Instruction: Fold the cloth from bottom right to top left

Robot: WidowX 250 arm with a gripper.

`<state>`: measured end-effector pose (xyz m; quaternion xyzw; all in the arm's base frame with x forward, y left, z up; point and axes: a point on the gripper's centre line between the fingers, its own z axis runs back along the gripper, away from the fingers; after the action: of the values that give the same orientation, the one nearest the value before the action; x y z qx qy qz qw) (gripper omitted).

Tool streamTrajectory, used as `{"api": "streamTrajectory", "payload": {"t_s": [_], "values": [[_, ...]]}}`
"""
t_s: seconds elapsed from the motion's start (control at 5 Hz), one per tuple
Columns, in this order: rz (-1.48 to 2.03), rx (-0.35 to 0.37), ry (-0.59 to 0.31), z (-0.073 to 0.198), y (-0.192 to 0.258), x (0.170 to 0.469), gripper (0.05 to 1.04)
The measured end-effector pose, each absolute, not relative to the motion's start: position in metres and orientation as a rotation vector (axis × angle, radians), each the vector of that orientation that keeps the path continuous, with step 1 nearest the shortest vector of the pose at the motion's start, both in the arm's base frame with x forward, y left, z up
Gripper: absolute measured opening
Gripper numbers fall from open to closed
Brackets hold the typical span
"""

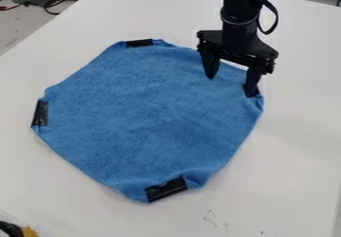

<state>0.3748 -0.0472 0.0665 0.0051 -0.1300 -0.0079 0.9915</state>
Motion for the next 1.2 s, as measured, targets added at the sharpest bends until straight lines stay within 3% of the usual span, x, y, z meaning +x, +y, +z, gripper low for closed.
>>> {"api": "streamTrajectory", "payload": {"t_s": [0.4, 0.6, 1.0, 1.2], "values": [[0.088, 0.053, -0.183, 0.051, -0.037, 0.349, 1.0], [0.151, 0.064, -0.179, 0.06, -0.04, 0.326, 1.0], [0.348, 0.024, -0.09, 0.049, -0.04, 0.238, 1.0], [0.381, 0.007, -0.088, 0.045, -0.045, 0.224, 1.0]]}}
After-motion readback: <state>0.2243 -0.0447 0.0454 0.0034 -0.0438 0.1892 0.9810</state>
